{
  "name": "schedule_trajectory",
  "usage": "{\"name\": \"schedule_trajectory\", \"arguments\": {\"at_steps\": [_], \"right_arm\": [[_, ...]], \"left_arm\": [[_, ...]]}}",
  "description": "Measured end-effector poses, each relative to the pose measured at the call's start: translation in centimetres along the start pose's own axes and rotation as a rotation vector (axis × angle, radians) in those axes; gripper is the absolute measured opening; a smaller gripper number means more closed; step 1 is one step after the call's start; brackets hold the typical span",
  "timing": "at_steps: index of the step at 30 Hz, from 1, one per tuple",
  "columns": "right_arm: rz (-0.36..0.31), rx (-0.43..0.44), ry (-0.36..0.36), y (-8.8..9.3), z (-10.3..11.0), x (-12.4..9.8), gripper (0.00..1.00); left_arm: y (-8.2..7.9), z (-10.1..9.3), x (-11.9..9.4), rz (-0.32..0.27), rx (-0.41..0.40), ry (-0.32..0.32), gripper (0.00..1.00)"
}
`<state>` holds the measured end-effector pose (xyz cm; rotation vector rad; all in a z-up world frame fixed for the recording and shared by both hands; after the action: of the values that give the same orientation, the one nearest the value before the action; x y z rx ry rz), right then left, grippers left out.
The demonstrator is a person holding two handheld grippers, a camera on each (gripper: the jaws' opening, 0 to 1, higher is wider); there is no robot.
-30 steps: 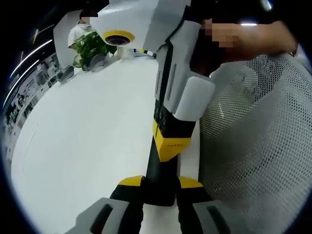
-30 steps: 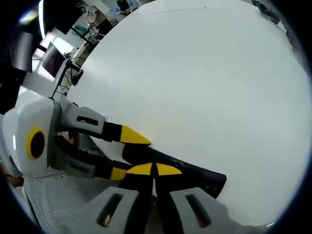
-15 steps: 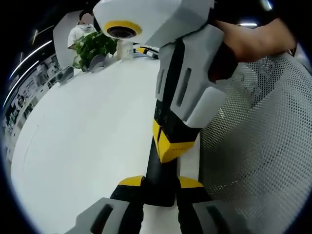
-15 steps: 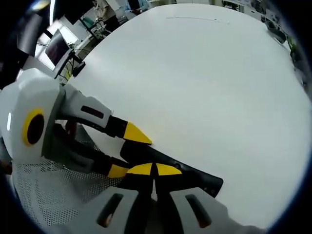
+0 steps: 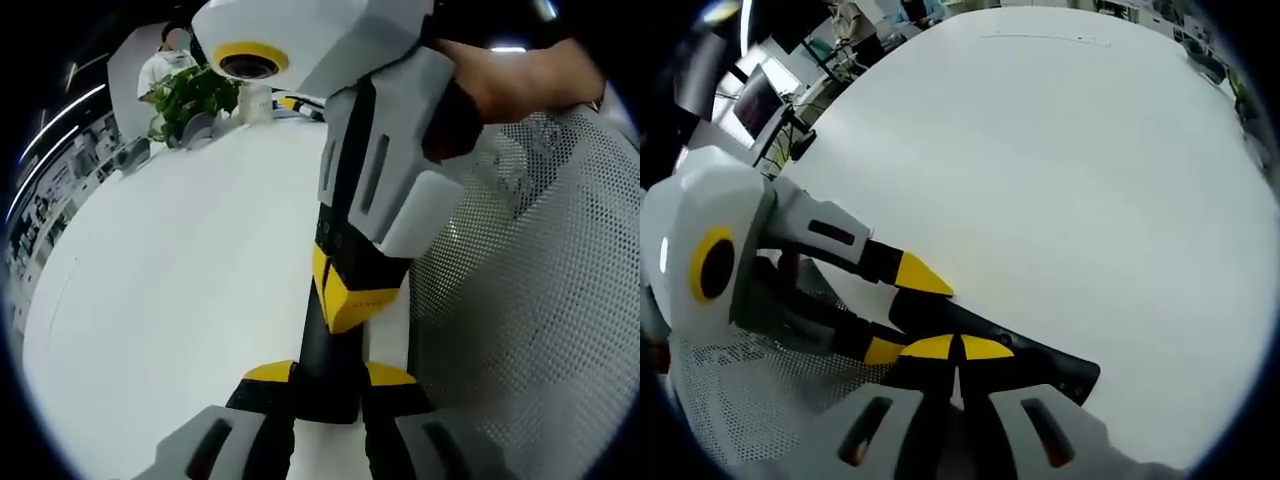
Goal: Press the specified remote control buttons in sequence, fully releasing each button before pressing the next.
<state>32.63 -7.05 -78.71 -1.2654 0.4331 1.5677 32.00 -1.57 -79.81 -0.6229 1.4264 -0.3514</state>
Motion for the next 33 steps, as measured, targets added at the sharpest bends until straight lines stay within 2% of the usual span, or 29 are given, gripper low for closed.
{"name": "schedule_trajectory", "arguments": {"at_steps": [2, 4, 7, 9, 13, 18, 21, 24, 25, 30, 31, 33], "right_arm": [[0.003, 0.004, -0.002, 0.1, 0.0, -0.1, 0.0], [0.036, 0.011, -0.007, 0.3, 0.0, -0.2, 0.0], [0.018, 0.001, -0.005, 0.1, 0.1, -0.6, 0.0], [-0.019, 0.037, -0.035, -0.5, 0.2, -1.0, 0.0], [-0.067, 0.073, -0.035, -1.2, -0.4, -2.1, 0.0], [-0.172, 0.079, -0.013, -3.0, -1.4, -4.5, 0.0], [-0.285, 0.042, 0.013, -4.6, -1.7, -7.0, 0.0], [-0.397, 0.023, -0.01, -5.6, -1.1, -9.6, 0.0], [-0.452, 0.0, -0.005, -5.9, -0.9, -10.9, 0.0], [-0.611, -0.046, 0.024, -5.9, -0.2, -15.2, 0.0], [-0.668, -0.046, 0.038, -5.9, 0.0, -16.6, 0.0], [-0.753, -0.054, 0.019, -5.9, 0.5, -18.6, 0.0]], "left_arm": [[-0.1, 0.0, 0.0, 0.005, 0.0, 0.0, 0.25], [0.0, 0.0, 0.0, 0.008, 0.001, 0.002, 0.25], [0.0, 0.0, -0.1, 0.005, -0.003, 0.001, 0.25], [0.0, 0.0, -0.1, 0.003, -0.004, 0.001, 0.24], [0.0, -0.1, -0.1, -0.001, -0.014, -0.008, 0.24], [-0.2, -0.1, 0.0, 0.023, -0.011, -0.007, 0.24], [-0.3, -0.1, 0.1, 0.053, -0.004, -0.007, 0.24], [-0.4, -0.1, 0.2, 0.078, 0.0, -0.006, 0.24], [-0.4, -0.1, 0.2, 0.082, 0.0, -0.005, 0.24], [-0.8, -0.1, 0.3, 0.144, 0.004, 0.001, 0.24], [-0.8, -0.1, 0.3, 0.151, 0.003, 0.002, 0.24], [-0.8, 0.0, 0.3, 0.163, 0.006, 0.004, 0.24]]}}
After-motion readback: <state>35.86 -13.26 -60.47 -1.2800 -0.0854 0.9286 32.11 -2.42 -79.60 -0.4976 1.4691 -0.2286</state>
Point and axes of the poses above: the point that each gripper's makers call its tool centre point, and the gripper's own axes: x roughly forward along the fingers, z roughly to its left, y roughly out of its underside, the point moved 4 cm from there along -x, roughly backward along the fingers, and after that the axes turned 3 degrees about x, right-handed, at the moved point
